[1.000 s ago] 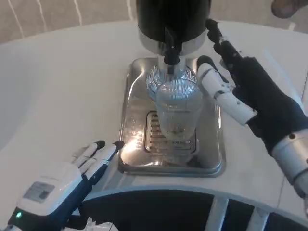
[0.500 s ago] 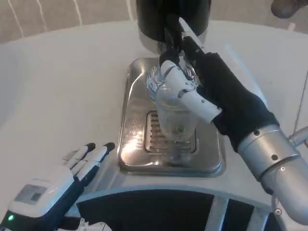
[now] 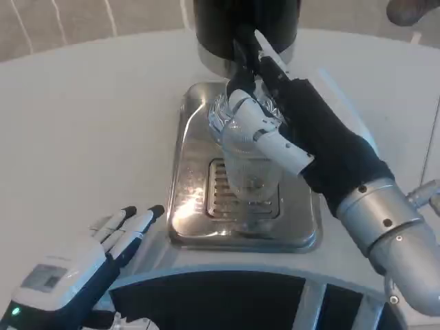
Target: Grasp the cup under the faucet to collect the drink, then remove the cup.
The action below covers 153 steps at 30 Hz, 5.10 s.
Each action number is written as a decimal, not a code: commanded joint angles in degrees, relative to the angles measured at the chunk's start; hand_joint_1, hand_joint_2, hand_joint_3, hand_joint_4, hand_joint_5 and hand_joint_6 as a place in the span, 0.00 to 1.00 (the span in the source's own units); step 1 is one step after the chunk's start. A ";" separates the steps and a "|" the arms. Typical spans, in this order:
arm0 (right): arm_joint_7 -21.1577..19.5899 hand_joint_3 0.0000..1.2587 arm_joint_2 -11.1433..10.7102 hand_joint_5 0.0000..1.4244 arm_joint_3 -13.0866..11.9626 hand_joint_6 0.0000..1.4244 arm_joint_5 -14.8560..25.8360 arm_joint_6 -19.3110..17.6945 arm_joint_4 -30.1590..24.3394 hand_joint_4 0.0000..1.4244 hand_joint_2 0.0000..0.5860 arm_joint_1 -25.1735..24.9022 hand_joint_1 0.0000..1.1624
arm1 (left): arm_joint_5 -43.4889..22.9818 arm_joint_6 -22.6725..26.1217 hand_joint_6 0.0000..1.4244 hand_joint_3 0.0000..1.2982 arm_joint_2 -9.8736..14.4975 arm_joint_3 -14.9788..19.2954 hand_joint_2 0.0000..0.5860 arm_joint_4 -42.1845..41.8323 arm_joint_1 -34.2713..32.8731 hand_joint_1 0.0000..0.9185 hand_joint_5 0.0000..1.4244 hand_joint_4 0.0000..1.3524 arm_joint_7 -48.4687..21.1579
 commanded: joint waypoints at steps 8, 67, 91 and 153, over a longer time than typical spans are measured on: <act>0.51 0.00 -2.06 0.00 2.30 0.00 1.48 1.72 2.27 0.00 1.00 -3.80 0.20 | -1.12 0.34 0.04 0.00 0.04 1.16 0.12 0.46 1.16 0.10 0.00 0.00 -0.89; 6.17 0.00 -12.17 0.00 11.16 0.00 1.11 12.08 -1.60 0.00 0.97 -7.95 0.00 | -16.43 12.96 0.11 0.00 -16.06 4.02 0.05 -1.46 -8.84 0.15 0.05 0.00 -8.31; 6.35 0.00 -12.70 0.00 11.77 0.00 1.37 13.46 -1.99 0.00 0.97 -8.53 0.00 | -11.40 14.08 0.19 0.00 -20.98 1.85 0.10 7.19 -18.07 0.46 0.11 0.00 -2.26; 1.73 0.00 -13.26 0.00 7.75 0.00 -6.03 11.68 -13.78 0.00 0.99 -2.57 0.02 | -14.33 3.43 0.18 0.00 -21.00 0.17 0.09 25.46 -28.21 0.40 0.10 0.00 -4.83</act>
